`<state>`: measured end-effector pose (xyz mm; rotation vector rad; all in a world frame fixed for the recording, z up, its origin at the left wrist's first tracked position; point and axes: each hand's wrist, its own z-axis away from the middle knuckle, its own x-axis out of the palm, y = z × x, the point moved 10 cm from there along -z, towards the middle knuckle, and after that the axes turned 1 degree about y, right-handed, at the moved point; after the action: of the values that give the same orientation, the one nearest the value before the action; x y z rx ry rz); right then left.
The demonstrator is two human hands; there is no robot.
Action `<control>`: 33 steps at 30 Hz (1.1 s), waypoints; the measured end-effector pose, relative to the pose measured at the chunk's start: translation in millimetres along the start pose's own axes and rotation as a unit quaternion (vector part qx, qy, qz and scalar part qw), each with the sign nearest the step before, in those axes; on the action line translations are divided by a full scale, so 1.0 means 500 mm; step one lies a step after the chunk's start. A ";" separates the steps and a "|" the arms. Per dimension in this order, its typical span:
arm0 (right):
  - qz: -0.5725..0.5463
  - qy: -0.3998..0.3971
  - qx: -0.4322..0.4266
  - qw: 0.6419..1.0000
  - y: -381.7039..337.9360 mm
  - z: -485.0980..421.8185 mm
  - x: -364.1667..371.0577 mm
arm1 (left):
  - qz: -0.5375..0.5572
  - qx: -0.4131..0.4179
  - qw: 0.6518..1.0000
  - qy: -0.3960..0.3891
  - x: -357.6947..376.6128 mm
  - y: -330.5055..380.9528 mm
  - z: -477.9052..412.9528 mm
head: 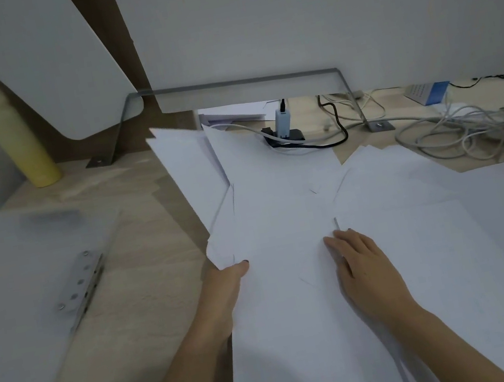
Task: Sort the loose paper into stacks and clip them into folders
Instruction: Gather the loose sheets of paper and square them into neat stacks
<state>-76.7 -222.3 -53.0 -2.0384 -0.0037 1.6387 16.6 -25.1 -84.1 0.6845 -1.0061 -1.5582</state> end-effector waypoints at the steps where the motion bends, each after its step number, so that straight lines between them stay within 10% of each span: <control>1: 0.010 0.001 -0.002 1.000 0.001 0.000 0.000 | 0.007 0.011 1.000 0.003 -0.009 0.006 0.002; 24: -0.049 -0.001 -0.008 0.999 -0.020 0.014 -0.010 | 0.052 0.109 0.993 0.011 -0.154 0.072 0.030; 33: -0.064 -0.029 0.113 0.991 0.044 0.029 -0.036 | 0.065 0.118 0.988 0.071 -0.248 0.060 0.032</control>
<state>-101.7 -241.6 -47.2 -1.7832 0.0305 1.5434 45.5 98.1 -60.7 0.8636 -1.1146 -1.2705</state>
